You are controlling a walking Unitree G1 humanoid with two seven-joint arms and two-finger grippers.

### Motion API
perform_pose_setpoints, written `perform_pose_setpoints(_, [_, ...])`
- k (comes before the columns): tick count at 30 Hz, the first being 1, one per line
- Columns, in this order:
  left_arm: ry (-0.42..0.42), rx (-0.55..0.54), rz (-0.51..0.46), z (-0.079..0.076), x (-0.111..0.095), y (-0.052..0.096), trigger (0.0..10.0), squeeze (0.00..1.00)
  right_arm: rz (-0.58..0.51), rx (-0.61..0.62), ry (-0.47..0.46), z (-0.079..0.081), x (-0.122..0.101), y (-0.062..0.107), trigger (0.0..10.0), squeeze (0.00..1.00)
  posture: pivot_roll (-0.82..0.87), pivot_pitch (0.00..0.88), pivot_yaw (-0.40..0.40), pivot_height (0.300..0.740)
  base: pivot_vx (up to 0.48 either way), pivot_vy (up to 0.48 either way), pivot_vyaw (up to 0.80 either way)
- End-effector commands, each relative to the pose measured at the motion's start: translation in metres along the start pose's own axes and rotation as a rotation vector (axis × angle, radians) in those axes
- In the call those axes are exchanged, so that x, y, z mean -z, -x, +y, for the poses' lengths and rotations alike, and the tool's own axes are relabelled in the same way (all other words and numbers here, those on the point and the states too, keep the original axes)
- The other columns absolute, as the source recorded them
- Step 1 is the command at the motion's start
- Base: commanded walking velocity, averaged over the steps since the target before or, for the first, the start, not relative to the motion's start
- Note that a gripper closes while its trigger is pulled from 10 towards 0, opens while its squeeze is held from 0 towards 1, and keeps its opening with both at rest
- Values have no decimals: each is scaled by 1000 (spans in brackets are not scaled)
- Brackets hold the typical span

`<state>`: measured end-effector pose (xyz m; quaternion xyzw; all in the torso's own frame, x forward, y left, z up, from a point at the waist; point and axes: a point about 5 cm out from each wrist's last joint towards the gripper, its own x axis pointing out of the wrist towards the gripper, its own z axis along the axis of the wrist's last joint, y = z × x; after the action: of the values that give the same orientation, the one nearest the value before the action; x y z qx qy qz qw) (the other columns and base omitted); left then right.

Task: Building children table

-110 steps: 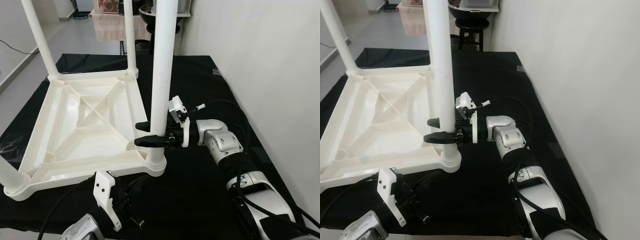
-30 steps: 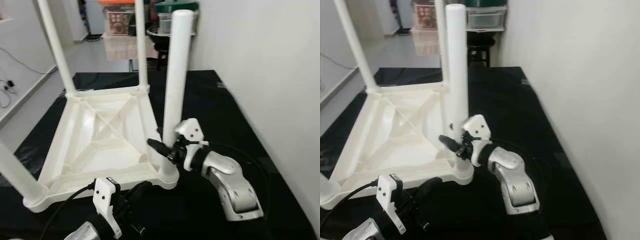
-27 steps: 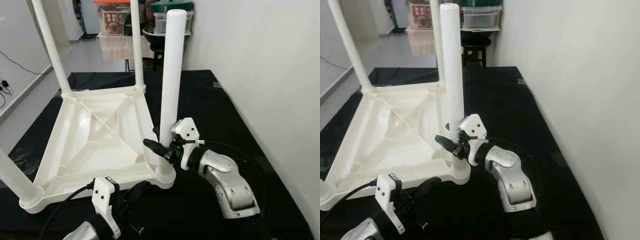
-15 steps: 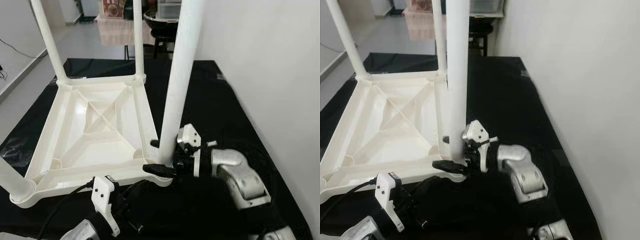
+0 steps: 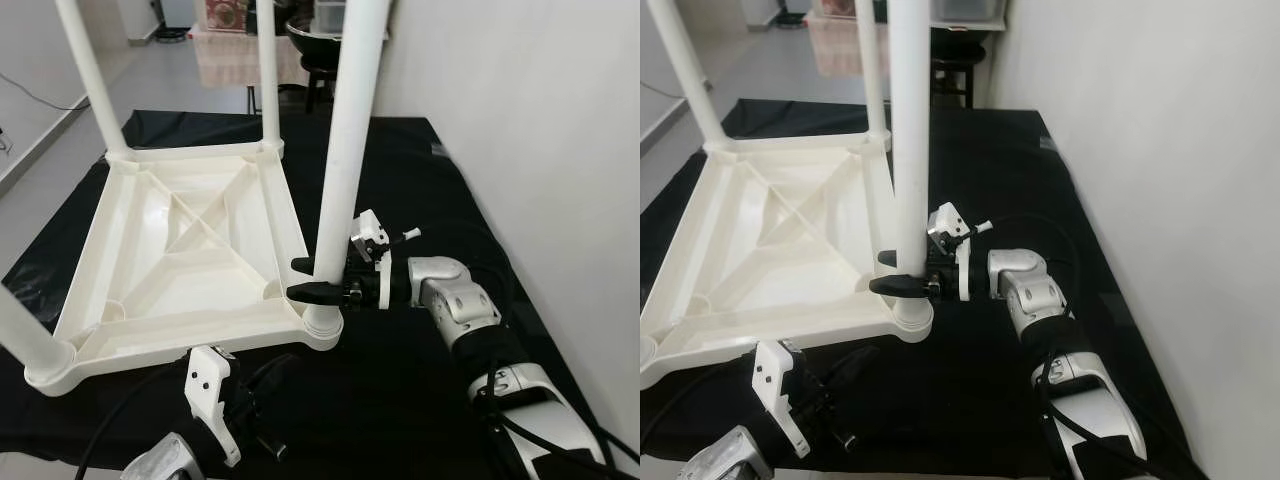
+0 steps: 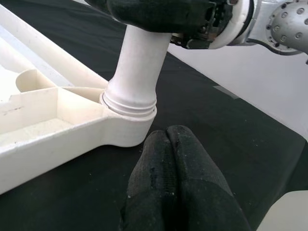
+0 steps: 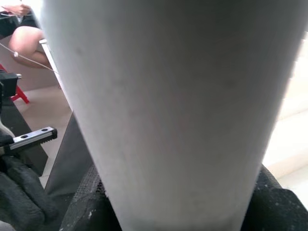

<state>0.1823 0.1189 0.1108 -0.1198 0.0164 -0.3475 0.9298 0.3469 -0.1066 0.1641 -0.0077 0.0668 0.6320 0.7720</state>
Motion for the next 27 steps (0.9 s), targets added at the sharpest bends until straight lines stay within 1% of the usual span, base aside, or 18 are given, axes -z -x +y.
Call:
perform_pose_setpoints(1, [6,-5,3,-2,2,0,10000,0,-38,27,-34,-3,1,8,0,0,114,23,-81,740,0,0,0])
perform_pose_setpoints(4, [8,-4,1,-3,2,0,10000,0,-41,17,-30,-3,9,17,0,0,106,26,-82,740,0,0,0])
perform_pose_setpoints(5, [9,-4,-1,-3,2,1,10000,0,-26,52,-22,1,18,23,0,0,94,30,-82,740,0,0,0])
perform_pose_setpoints(8, [11,-4,-2,-4,2,1,10000,0,-5,97,-13,5,27,28,0,0,94,30,-82,740,0,0,0])
perform_pose_setpoints(9, [12,-3,-2,-4,1,2,10000,0,58,261,-9,10,43,28,0,0,77,41,-89,740,0,0,0])
perform_pose_setpoints(10, [12,-3,-2,-4,1,2,10000,0,58,261,-9,10,43,28,0,0,77,41,-89,740,0,0,0])
perform_pose_setpoints(11, [13,-3,-3,-3,1,3,10000,0,99,545,-75,12,61,25,0,0,61,47,-82,740,0,0,0])
perform_pose_setpoints(12, [13,-3,-3,-3,1,3,10000,0,99,545,-75,12,61,25,0,0,61,47,-82,740,0,0,0])
perform_pose_setpoints(13, [14,-3,-4,-2,-1,4,10000,0,136,776,-135,15,74,27,0,0,42,65,-63,740,0,0,0])
perform_pose_setpoints(14, [18,1,-3,-1,-2,4,10000,0,174,855,-183,35,89,21,0,0,44,66,-63,740,0,0,0])
perform_pose_setpoints(15, [18,1,-3,-1,-2,4,10000,0,174,855,-183,35,89,21,0,0,44,66,-63,740,0,0,0])
perform_pose_setpoints(16, [23,7,0,2,-2,4,10000,0,179,767,-51,52,80,5,0,0,27,62,-46,740,0,0,0])
perform_pose_setpoints(18, [26,8,0,2,-2,4,10000,0,158,726,-36,49,75,0,0,0,19,56,-43,740,0,0,0])
perform_pose_setpoints(21, [33,6,1,3,-2,4,10000,0,181,675,-92,47,83,-4,0,0,40,61,-55,740,0,0,0])
perform_pose_setpoints(24, [29,-7,0,3,-2,4,10000,0,181,661,-78,48,83,-6,0,0,40,61,-55,740,0,0,0])
perform_pose_setpoints(25, [28,-10,-2,3,-2,4,10000,0,180,685,-84,48,80,-6,8588,0,41,62,-56,740,0,0,0])
perform_pose_setpoints(26, [28,-9,-2,3,-2,4,10000,0,154,627,-92,50,74,-7,10000,184,39,61,-57,740,0,0,0])
perform_pose_setpoints(27, [28,-9,-2,3,-2,4,10000,0,154,627,-92,50,74,-7,10000,184,39,61,-57,740,0,0,0])
